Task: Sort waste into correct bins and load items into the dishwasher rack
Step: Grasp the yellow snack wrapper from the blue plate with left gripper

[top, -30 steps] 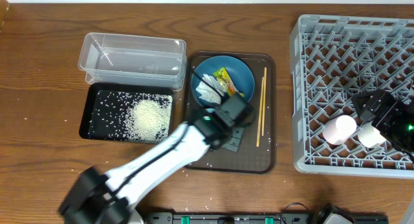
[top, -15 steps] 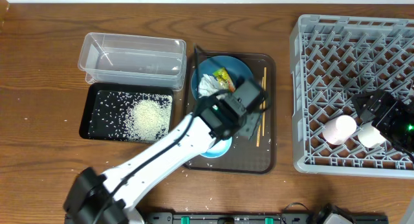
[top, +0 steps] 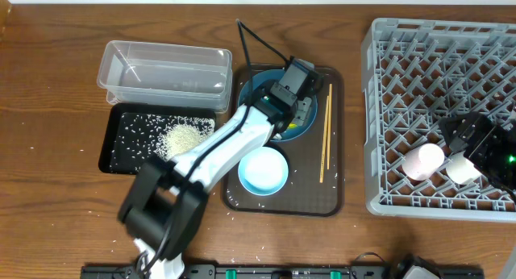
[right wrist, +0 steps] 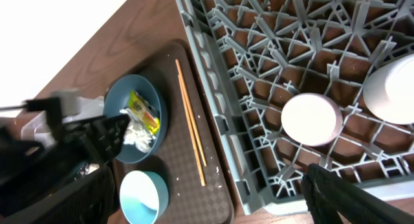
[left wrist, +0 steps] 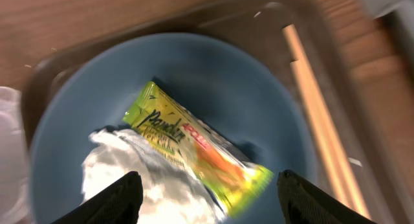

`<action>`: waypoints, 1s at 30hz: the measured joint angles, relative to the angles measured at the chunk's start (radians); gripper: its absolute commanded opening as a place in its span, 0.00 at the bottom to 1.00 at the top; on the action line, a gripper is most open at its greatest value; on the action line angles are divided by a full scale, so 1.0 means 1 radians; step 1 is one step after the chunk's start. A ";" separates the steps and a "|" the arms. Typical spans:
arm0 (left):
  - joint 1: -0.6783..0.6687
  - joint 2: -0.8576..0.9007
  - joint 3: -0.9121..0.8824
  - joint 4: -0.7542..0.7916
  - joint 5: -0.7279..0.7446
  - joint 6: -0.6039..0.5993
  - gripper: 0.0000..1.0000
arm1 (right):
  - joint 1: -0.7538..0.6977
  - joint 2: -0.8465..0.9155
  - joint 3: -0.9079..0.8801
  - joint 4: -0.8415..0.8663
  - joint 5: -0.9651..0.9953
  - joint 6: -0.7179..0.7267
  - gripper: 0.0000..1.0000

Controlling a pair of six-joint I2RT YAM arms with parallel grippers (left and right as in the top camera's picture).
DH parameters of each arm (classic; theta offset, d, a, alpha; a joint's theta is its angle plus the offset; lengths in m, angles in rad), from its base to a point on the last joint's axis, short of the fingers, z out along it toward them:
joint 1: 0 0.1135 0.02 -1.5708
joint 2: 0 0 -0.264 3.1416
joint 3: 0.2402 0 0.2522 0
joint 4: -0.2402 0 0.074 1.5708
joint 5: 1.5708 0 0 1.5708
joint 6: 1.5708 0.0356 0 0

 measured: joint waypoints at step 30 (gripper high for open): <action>0.017 -0.132 0.004 -0.073 0.071 -0.120 0.06 | 0.000 0.000 0.000 -0.009 0.022 0.002 0.92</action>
